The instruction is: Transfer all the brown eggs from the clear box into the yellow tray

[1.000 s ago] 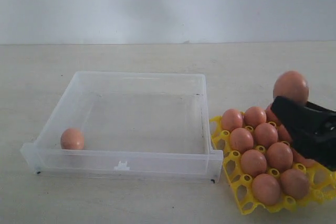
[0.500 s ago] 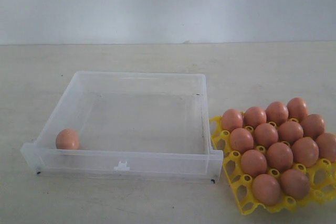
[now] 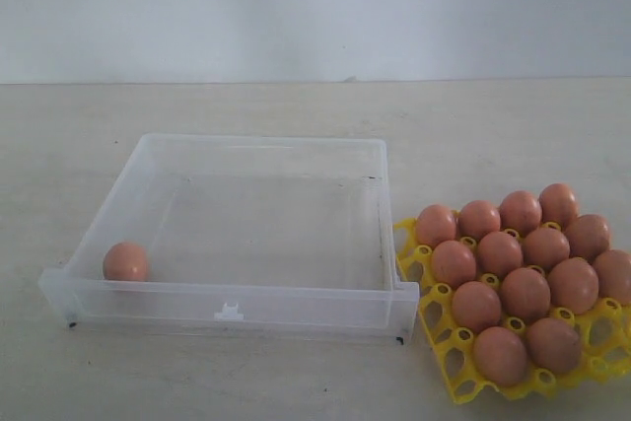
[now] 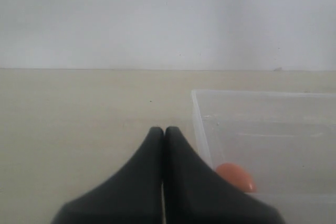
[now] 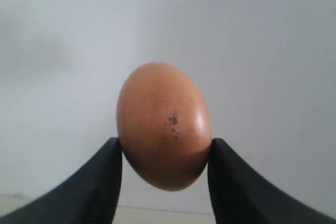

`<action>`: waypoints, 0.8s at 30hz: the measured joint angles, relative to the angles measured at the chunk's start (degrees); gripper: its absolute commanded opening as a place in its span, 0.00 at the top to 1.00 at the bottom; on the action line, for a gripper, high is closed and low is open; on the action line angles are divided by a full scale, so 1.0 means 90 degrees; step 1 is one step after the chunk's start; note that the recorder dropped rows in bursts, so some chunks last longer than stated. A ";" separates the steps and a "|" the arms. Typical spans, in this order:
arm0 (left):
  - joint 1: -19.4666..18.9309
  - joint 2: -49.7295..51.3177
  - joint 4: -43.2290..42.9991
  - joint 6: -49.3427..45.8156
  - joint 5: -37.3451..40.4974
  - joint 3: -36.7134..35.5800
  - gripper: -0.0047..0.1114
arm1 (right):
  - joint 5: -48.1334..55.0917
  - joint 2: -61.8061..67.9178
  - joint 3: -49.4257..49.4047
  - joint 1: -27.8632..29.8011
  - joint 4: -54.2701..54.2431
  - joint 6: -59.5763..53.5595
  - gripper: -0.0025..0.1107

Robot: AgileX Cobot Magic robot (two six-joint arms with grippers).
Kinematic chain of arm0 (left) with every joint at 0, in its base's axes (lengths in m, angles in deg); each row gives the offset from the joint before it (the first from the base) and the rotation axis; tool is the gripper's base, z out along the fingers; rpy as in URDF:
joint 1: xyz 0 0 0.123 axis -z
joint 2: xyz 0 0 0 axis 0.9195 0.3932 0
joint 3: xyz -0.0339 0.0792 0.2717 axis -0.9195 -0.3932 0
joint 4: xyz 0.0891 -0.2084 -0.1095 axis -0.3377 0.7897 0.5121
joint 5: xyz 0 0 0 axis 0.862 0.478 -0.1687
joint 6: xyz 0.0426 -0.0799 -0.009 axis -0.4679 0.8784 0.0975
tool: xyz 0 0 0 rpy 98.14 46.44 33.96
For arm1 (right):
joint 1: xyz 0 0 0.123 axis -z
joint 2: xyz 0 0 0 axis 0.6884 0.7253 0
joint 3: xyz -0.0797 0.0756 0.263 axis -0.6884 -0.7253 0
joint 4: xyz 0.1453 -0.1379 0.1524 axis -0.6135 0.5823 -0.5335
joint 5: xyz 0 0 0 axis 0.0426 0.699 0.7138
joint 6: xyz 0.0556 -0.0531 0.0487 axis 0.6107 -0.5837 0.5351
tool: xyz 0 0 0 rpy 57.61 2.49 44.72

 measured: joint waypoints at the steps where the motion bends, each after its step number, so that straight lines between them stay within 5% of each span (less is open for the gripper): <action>1: 0.0000 0.0000 0.0000 0.0000 0.0000 0.0000 1.00 | 0.0914 0.0681 0.0733 0.0342 0.0313 -0.0027 0.98; 6: 0.0000 0.0000 0.0000 0.0000 0.0000 0.0000 1.00 | 0.4095 0.3308 0.2899 0.0853 0.0187 -0.0840 0.98; 10: 0.0000 0.0000 0.0000 0.0000 0.0000 0.0000 1.00 | 0.4836 0.4570 0.4282 0.0856 -0.3000 -0.3649 0.98; 14: 0.0000 0.0000 0.0000 0.0000 0.0000 0.0000 1.00 | 0.4228 0.5692 0.5679 0.0937 -0.6324 -0.3875 0.98; 24: 0.0000 0.0000 0.0000 0.0000 0.0000 0.0000 1.00 | 0.5195 0.6234 0.6386 0.0978 -0.6740 -0.4211 0.98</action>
